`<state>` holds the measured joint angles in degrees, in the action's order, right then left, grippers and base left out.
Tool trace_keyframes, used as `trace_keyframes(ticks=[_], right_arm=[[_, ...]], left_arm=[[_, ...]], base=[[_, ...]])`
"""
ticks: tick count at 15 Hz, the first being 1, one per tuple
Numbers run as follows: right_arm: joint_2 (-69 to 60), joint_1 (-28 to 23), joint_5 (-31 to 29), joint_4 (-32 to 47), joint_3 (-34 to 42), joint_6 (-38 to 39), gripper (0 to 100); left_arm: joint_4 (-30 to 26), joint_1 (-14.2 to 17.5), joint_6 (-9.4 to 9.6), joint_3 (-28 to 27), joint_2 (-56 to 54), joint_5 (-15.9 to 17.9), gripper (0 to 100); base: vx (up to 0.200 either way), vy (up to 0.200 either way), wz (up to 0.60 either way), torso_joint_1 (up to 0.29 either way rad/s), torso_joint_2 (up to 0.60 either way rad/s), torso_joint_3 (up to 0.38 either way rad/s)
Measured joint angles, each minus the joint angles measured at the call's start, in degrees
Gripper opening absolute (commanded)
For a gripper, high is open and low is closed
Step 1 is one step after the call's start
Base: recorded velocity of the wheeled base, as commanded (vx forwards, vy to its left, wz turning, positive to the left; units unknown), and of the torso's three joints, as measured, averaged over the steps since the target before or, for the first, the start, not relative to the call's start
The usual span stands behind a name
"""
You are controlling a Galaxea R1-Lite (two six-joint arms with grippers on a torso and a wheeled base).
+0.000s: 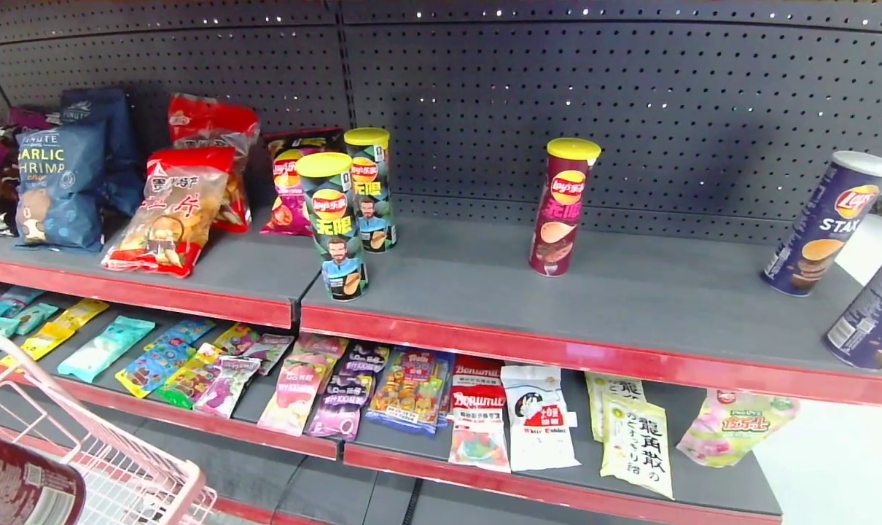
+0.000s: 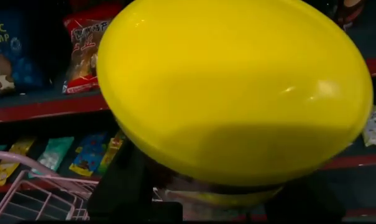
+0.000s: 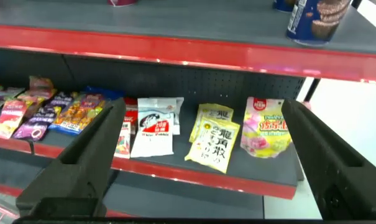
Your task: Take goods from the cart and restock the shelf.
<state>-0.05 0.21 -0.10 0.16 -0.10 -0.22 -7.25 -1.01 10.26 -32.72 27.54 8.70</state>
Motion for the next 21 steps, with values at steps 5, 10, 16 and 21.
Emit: trace_keyframes(ticks=[5, 10, 16, 21], right_arm=[[0.0, 0.04, 0.0, 0.0, 0.0, -0.21, 100], [0.0, 0.04, 0.1, 0.02, 0.0, -0.27, 100], [6.38, 0.63, 5.34, 0.09, -9.16, -1.74, 100], [31.68, 12.0, 14.79, 0.0, -26.71, -11.82, 100]], left_arm=[[-0.02, -0.06, 0.11, 0.12, -0.28, 0.11, 0], [-1.06, -0.13, 0.44, 0.89, -2.88, 0.98, 0], [-3.99, -0.99, 0.65, 4.0, -9.94, 2.45, 0], [-3.91, -1.6, 1.34, 4.28, -10.05, 3.01, 0]], base=[[0.12, 0.0, 0.0, 0.003, 0.0, 0.001], [0.0, 0.0, 0.0, 0.0, 0.0, 0.0], [0.0, 0.0, 0.0, 0.0, 0.0, 0.0], [0.0, 0.0, 0.0, 0.0, 0.0, 0.0]])
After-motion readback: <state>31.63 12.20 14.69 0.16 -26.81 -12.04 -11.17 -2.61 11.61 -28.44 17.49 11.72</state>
